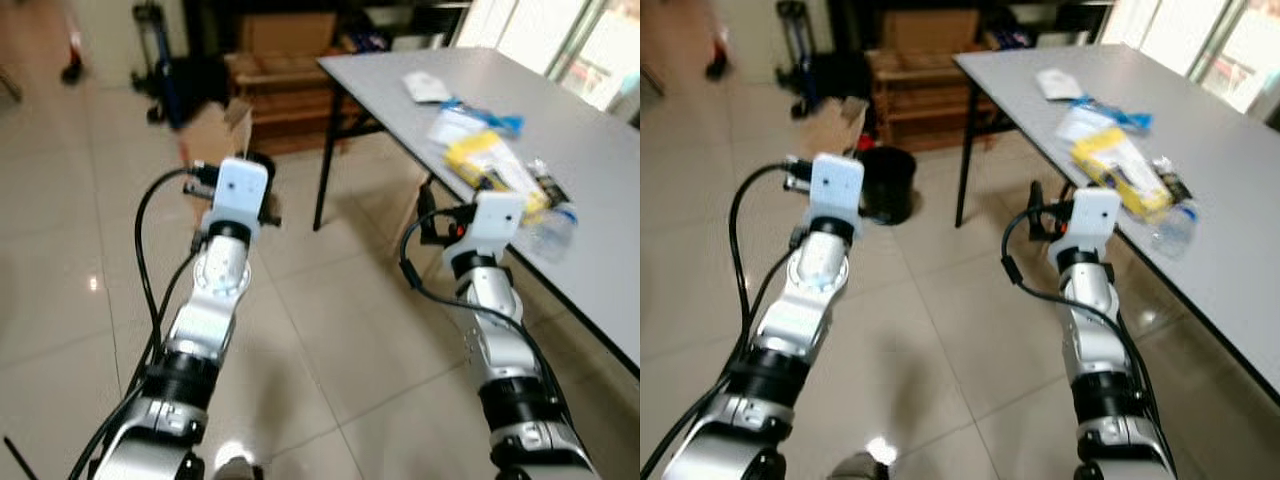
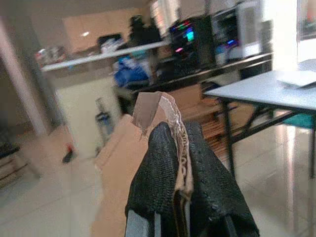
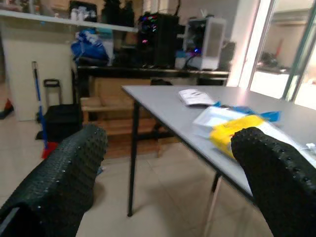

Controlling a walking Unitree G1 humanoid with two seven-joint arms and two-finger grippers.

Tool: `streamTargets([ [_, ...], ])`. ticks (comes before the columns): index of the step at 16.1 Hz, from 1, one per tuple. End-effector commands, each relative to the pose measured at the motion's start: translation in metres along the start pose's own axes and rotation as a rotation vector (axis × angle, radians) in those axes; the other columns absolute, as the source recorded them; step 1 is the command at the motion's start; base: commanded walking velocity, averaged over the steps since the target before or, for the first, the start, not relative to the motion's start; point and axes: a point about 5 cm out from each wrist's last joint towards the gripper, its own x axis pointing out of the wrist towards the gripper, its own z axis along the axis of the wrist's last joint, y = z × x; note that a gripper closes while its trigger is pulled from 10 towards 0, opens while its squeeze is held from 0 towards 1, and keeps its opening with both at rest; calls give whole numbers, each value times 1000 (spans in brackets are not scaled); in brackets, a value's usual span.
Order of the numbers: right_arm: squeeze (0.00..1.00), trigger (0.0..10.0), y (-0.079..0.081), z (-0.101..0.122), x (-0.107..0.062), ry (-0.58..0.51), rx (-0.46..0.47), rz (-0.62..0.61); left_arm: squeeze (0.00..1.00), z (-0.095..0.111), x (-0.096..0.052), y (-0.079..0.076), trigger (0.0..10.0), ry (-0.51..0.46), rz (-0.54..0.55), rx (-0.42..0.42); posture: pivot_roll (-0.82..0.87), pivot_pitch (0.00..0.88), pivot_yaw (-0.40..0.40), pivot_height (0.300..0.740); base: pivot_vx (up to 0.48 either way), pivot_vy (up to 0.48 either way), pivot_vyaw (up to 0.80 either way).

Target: Picking trash to rubbish bin

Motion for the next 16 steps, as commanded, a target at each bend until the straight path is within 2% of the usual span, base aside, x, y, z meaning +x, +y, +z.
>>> streamTargets([
  [1, 0, 10000, -5, 3, 1, -4, 3, -12, 0, 5, 1, -1, 10000, -19, -1, 1, -46, 66, -102, 740, 0, 0, 800],
  [6, 0, 10000, -3, 2, 0, -2, 7, 0, 0, 3, 1, -3, 10000, -10, -9, -4, -45, 66, -101, 740, 0, 0, 800],
  [9, 0, 10000, 0, -13, -4, 73, 30, 31, 0, -21, -7, -6, 10000, 92, -30, -55, -46, 64, -103, 740, 0, 0, 213],
  [10, 0, 10000, 1, -23, -7, 118, 24, 48, 0, -35, -12, -9, 10000, 141, -60, -38, -48, 64, -103, 740, 0, 0, 0],
  [12, 0, 10000, 2, -52, -20, 262, 7, 92, 0, -68, -29, -18, 10000, 276, -159, -40, -45, 62, -105, 740, 0, 0, 0],
  [13, 0, 10000, 1, -72, -32, 355, -28, 115, 0, -90, -43, -22, 10000, 363, -202, -41, -46, 63, -104, 740, 0, 0, 0],
  [14, 0, 10000, 0, -81, -38, 403, -24, 125, 0, -102, -52, -22, 10000, 416, -218, -32, -49, 62, -105, 740, 0, 0, 0],
  [15, 0, 10000, -1, -104, -56, 530, -22, 158, 0, -129, -76, -24, 10000, 536, -260, -11, -48, 65, -109, 740, 0, 0, 0],
  [16, 0, 10000, -2, -115, -66, 590, -18, 167, 0, -142, -90, -24, 10000, 602, -273, -4, -48, 66, -111, 740, 0, 0, 0],
])
